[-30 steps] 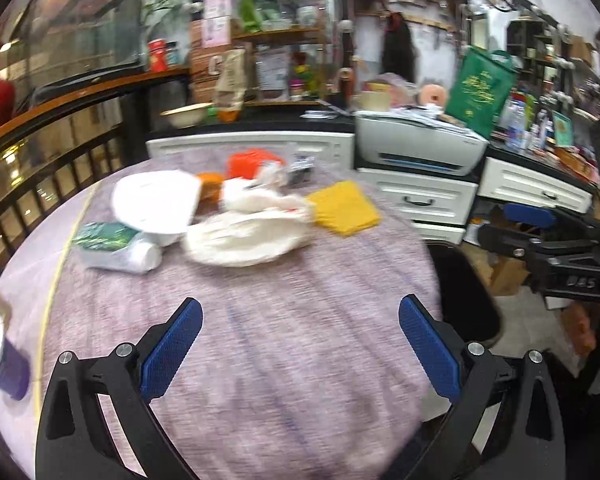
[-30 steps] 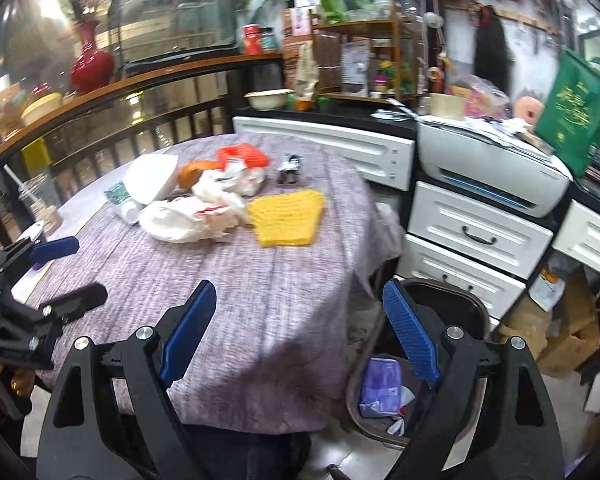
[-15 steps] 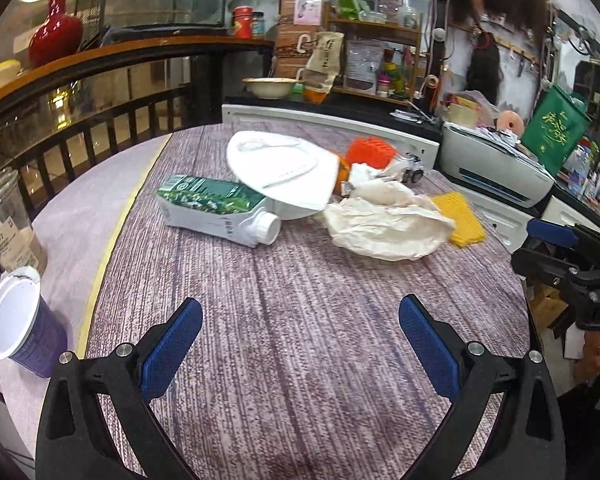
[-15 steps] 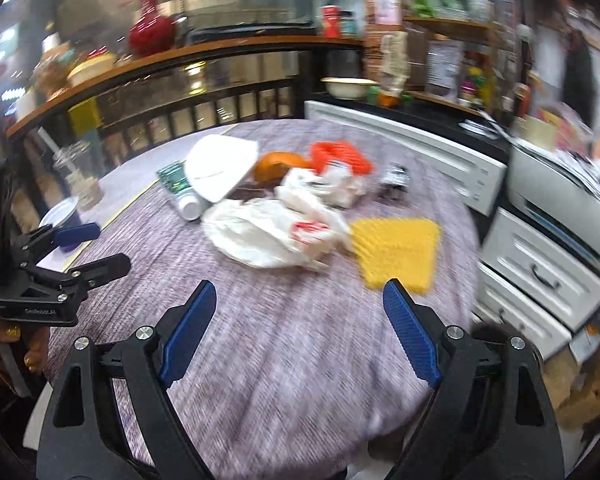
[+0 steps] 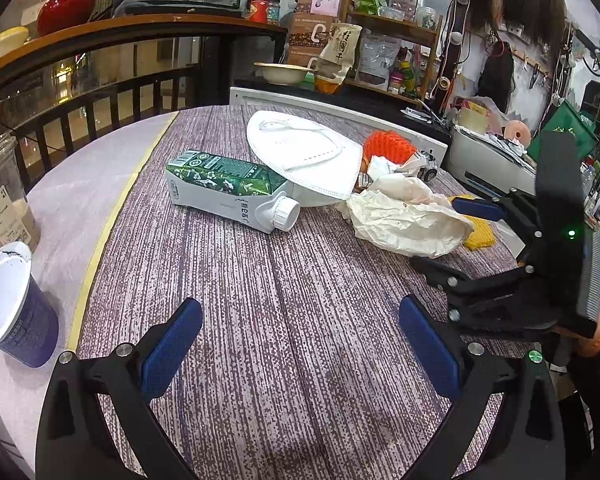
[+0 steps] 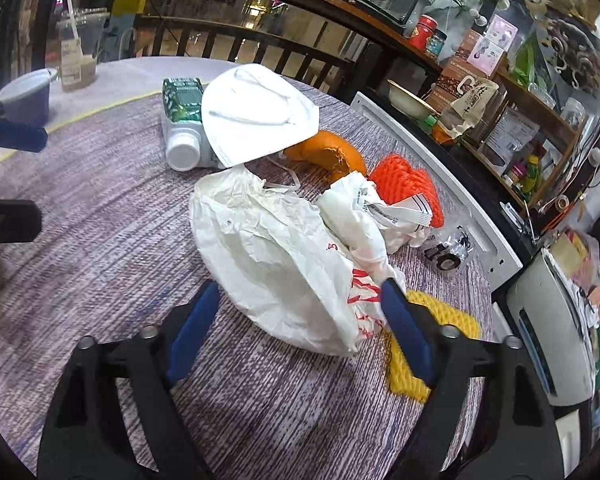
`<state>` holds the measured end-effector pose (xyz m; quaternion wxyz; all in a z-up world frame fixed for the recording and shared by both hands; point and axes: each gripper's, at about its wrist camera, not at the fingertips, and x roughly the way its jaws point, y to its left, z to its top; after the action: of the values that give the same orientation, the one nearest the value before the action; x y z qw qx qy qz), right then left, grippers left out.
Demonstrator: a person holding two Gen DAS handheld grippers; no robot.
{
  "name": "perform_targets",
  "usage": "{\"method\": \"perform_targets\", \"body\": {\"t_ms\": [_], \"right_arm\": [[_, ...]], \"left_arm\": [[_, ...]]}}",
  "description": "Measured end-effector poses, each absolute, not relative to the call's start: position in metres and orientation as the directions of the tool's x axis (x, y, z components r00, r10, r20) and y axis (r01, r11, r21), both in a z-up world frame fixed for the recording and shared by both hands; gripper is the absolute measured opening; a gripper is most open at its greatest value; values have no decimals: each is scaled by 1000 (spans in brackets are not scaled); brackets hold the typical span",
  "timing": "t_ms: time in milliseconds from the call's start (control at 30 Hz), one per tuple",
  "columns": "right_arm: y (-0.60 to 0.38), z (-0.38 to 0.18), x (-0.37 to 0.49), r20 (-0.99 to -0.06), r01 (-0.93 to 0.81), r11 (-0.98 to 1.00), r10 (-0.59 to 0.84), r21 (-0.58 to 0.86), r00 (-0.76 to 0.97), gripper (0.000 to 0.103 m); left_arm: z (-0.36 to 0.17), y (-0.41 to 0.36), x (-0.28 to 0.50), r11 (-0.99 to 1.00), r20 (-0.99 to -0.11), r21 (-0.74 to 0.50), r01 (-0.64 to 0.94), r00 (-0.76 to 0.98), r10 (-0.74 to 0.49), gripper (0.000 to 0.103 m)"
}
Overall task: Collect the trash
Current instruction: 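Grasp the white mask with the left tool while the right tool grasps the red-printed white bag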
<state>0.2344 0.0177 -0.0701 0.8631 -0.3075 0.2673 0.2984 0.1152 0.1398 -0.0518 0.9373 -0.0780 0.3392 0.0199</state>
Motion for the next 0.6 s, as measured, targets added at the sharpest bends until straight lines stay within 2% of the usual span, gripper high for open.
{"method": "perform_targets", "body": {"t_ms": [33,67,167,267,600], "right_arm": [[20,-70,237,-647,-682,628,350,-374,677,68],[19,-70,237,-648,-688,624,356,-371,673,56],[20,-71,236,-660,-713,606,379,-352,649,34],[15,-67,229,-667,-750,590,432,-301,607,19],[-11,-40,194,-634,-800,586,572,-126,520,14]], "left_arm": [[-53,140,116,987,-641,-137,-89,767,-20,97],[-53,140,117,986,-643,-140,-88,766,-23,97],[-56,139,119,987,-649,-140,-84,760,-28,97],[-57,140,121,987,-655,-137,-86,755,-25,97],[-50,150,138,984,-656,-119,-134,755,23,97]]}}
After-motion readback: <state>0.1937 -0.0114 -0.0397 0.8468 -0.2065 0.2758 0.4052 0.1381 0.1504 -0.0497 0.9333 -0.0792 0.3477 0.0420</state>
